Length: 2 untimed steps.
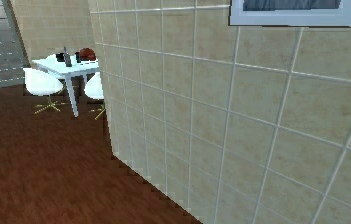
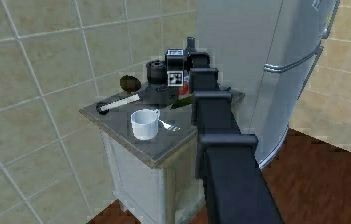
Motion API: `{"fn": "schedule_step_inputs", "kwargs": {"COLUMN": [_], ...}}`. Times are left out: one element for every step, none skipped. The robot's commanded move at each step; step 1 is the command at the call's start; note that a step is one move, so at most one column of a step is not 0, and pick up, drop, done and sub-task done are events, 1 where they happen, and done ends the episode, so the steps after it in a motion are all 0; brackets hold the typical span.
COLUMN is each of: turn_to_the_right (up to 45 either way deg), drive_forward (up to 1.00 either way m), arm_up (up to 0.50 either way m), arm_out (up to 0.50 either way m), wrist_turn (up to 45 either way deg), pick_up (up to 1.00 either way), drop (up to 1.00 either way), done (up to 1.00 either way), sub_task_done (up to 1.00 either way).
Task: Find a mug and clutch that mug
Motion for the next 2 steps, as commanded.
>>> {"fn": "schedule_step_inputs", "kwargs": {"turn_to_the_right": [0.0,0.0], "drive_forward": [0.0,0.0], "arm_up": [0.0,-0.18], "arm_out": [0.0,0.0], "wrist_turn": [21.0,0.0], "pick_up": [0.0,0.0], "drop": [0.0,0.0], "done": [0.0,0.0], "sub_task_done": [0.0,0.0]}}
